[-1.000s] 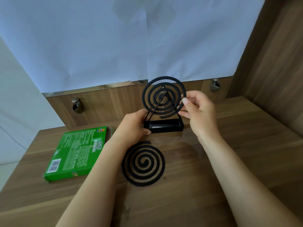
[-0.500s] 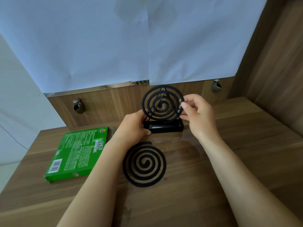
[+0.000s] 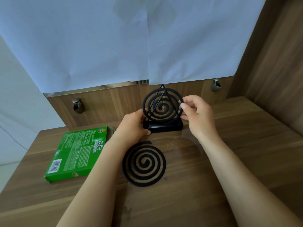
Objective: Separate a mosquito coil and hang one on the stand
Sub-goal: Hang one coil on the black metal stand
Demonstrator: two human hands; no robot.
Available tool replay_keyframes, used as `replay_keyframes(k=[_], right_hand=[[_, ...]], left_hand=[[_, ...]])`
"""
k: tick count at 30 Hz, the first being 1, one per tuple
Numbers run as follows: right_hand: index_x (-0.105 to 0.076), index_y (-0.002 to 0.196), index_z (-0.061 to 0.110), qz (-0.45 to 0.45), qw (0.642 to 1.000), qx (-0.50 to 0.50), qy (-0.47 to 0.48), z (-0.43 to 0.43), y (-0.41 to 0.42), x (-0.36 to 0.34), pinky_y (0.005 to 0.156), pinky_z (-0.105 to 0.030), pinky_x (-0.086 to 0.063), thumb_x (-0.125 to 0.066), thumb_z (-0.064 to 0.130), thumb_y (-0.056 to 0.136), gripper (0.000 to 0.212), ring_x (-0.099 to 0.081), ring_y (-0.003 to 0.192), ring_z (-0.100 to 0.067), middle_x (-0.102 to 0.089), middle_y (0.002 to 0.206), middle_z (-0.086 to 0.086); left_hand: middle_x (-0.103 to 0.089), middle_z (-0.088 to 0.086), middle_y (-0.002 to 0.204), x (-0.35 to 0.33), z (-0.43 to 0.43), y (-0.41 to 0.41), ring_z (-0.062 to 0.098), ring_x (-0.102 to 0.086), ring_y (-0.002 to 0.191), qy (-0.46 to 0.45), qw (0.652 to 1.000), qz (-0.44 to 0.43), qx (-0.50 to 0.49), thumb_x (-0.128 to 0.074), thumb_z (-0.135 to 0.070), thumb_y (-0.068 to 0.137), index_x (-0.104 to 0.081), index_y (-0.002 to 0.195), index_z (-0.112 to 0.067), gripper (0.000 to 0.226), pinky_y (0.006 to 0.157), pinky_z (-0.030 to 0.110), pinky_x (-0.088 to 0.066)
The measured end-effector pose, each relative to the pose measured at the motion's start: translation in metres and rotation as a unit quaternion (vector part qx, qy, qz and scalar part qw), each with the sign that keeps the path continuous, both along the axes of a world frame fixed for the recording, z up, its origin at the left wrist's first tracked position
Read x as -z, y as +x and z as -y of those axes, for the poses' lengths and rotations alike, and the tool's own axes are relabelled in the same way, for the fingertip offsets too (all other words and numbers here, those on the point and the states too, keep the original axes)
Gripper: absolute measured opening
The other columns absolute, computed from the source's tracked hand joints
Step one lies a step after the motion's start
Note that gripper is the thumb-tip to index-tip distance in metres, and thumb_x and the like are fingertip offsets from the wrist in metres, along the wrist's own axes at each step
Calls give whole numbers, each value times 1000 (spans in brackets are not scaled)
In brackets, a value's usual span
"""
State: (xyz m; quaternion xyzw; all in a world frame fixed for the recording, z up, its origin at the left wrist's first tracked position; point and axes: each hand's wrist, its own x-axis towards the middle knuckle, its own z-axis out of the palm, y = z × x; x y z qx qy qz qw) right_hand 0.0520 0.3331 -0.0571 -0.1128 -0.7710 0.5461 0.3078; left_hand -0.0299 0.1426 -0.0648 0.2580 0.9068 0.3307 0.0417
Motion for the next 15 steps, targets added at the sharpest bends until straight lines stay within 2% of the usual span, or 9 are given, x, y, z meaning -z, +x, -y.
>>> replay_keyframes(k=[3, 7, 10, 13, 15], right_hand=[[-63, 106, 14, 2, 1000, 1, 0, -1, 0, 1, 69, -20, -59, -53, 9, 98, 13, -66, 91, -17, -65, 98, -4], [-64, 106, 15, -6, 1000, 9, 16, -1, -1, 2, 71, -24, -60, -54, 10, 98, 14, -66, 92, -15, -65, 98, -2], [-64, 106, 14, -9, 1000, 9, 21, -2, -2, 3, 73, -26, -61, -54, 10, 98, 14, -66, 92, -14, -66, 98, -2], [-64, 106, 15, -10, 1000, 4, 14, -3, -2, 4, 73, -26, -61, -55, 10, 97, 14, -66, 91, -14, -66, 97, -2], [-65, 107, 15, -10, 1000, 4, 14, -3, -3, 5, 72, -25, -61, -55, 10, 97, 14, -66, 91, -13, -66, 98, -2]], left_hand=[[-63, -6, 116, -4, 1, -1, 12, -58, 107, 15, 1000, 9, -1, -87, -17, 67, -57, 123, -26, 64, 85, 25, -41], [-63, -12, 118, -19, 7, 2, 6, -60, 108, 114, 993, 39, 3, -87, -37, 68, -53, 136, -28, 76, 93, 27, -46], [-67, -11, 116, -29, 8, 8, 5, -62, 108, 170, 985, 25, -17, -71, -52, 80, -59, 128, -29, 55, 93, 29, -49], [-71, -10, 103, -35, 4, 11, 2, -65, 98, 201, 978, -23, -55, -65, -38, 91, -67, 116, -26, 27, 89, 31, -55], [-73, -8, 97, -37, 3, 13, 6, -67, 94, 206, 976, -40, -64, -64, -26, 93, -70, 110, -23, 17, 86, 34, -57]])
